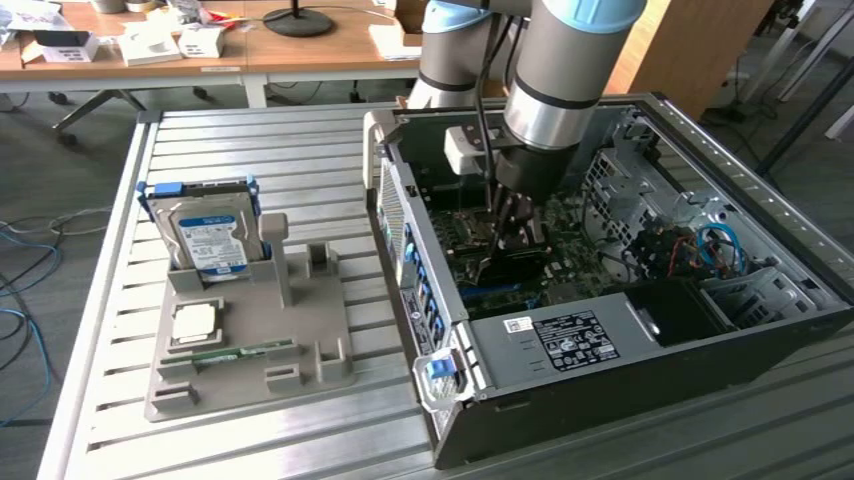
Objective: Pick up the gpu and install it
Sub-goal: 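Press down on the gpu until it lock into place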
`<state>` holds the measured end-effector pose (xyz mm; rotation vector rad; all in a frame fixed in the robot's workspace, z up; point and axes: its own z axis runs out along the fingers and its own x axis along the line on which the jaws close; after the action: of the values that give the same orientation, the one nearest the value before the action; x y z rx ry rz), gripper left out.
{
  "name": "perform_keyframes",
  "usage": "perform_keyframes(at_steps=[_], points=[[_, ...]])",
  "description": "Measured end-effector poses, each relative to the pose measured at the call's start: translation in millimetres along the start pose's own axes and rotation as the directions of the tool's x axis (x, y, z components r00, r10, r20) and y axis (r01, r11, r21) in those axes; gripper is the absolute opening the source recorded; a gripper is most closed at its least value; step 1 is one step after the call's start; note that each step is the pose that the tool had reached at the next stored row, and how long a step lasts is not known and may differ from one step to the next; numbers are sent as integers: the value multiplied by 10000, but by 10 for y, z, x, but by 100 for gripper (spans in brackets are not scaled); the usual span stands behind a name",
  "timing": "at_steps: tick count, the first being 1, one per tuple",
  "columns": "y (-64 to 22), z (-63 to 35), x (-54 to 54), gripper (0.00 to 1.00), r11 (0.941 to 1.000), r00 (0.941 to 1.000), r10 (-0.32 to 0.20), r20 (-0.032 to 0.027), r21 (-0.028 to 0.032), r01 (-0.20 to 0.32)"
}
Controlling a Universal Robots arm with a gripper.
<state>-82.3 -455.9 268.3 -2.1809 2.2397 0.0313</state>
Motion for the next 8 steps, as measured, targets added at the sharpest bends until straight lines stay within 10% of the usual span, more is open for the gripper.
perform_keyframes(at_steps=[8], points=[[-1, 1, 5, 11, 10000, 10000, -2, 1, 0, 2]])
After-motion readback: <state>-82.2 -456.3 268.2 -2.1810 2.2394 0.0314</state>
